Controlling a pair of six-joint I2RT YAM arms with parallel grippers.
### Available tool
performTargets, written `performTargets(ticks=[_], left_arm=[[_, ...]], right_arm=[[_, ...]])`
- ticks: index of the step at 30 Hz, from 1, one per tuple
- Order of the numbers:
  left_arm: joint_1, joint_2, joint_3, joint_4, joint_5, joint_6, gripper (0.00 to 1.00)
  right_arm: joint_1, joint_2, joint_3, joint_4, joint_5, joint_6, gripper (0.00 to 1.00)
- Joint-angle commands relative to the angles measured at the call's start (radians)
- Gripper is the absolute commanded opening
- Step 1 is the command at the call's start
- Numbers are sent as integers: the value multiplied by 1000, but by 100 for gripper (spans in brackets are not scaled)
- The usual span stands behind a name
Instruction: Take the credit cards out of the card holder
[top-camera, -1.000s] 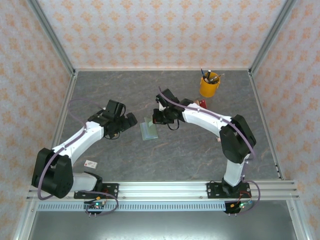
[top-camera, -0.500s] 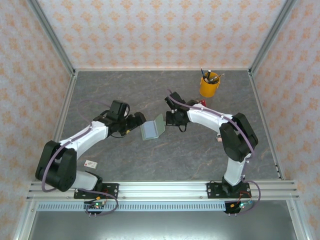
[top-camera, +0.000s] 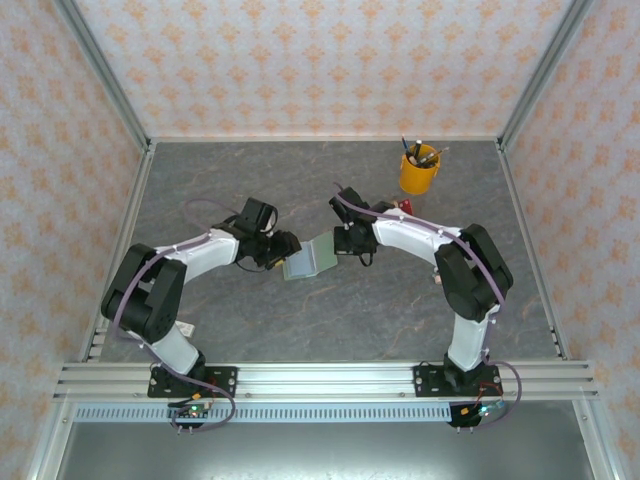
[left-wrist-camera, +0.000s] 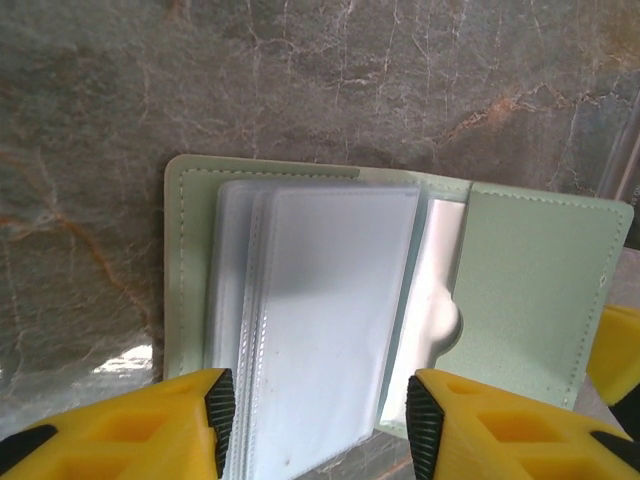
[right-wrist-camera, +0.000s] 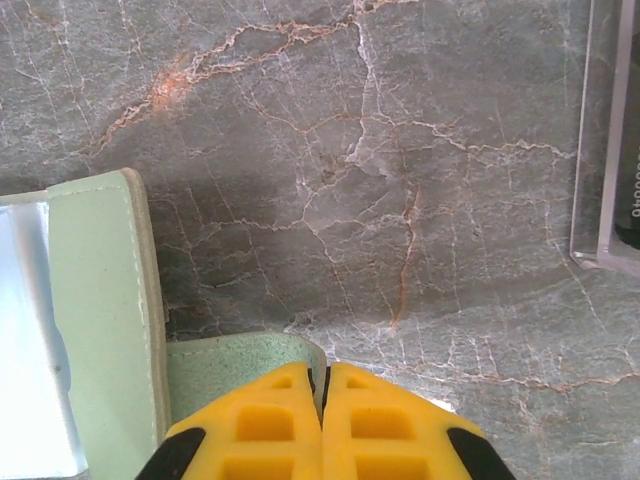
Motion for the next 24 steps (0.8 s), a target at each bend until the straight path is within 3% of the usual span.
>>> performTargets(ticks=[1,5,12,24], left_arm=[[-4,28,34,-4,17,-10,48],[-4,55,48,-7,20,-10,43],[-4,79,57,-51,-21,0,45],[-10,99,64,46,138,9,41]], right_arm=[[-2,25,-12,-11,12,-7,4],[-2,29,-17,-8,0,0,4],[-2,35,-18,-7,-12,0,4],[-2,55,-13,9,-58,6,4]])
